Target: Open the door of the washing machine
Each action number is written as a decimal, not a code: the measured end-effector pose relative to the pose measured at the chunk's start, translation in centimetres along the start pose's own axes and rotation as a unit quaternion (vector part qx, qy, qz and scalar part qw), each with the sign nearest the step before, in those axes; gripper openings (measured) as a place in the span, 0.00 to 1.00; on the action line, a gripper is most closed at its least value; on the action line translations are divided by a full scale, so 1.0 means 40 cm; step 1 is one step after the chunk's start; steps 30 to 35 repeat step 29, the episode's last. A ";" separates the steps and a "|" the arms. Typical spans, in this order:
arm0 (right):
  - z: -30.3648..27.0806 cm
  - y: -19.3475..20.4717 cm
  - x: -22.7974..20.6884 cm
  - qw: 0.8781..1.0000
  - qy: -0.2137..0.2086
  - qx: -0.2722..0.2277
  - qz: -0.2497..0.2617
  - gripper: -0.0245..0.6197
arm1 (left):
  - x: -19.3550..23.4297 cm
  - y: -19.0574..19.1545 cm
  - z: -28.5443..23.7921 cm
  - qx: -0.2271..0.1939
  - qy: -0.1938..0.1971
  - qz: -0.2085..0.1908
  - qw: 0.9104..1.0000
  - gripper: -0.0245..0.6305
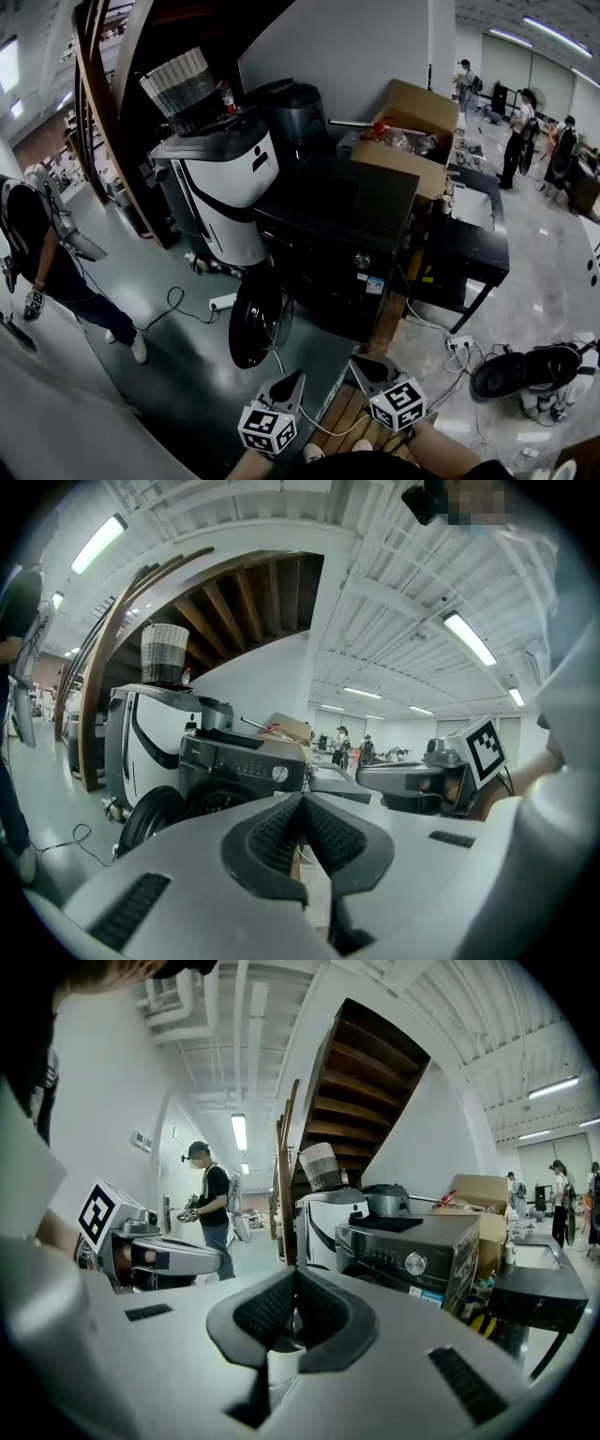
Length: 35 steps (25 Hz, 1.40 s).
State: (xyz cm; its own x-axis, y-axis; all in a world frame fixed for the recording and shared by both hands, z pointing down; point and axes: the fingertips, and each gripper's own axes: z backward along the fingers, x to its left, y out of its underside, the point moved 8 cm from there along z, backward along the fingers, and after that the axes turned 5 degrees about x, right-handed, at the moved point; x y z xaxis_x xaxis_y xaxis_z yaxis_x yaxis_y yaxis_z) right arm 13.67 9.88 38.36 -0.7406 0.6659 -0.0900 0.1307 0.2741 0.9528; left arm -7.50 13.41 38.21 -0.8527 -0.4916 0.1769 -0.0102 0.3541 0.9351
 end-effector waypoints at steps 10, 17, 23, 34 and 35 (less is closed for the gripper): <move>0.006 0.007 0.014 1.000 -0.001 -0.001 -0.004 0.06 | -0.001 0.004 0.019 -0.003 -0.004 0.002 1.000 0.06; 0.009 0.010 0.021 1.000 0.001 -0.002 -0.006 0.06 | -0.003 0.008 0.027 -0.004 -0.003 0.003 1.000 0.06; 0.014 0.006 0.025 1.000 0.004 -0.003 -0.004 0.06 | -0.005 0.005 0.030 -0.006 0.000 0.002 1.000 0.06; 0.017 -0.001 0.031 1.000 0.007 -0.006 -0.005 0.06 | -0.002 -0.003 0.035 -0.009 0.003 0.001 1.000 0.06; 0.017 -0.001 0.031 1.000 0.007 -0.006 -0.005 0.06 | -0.002 -0.003 0.035 -0.009 0.003 0.001 1.000 0.06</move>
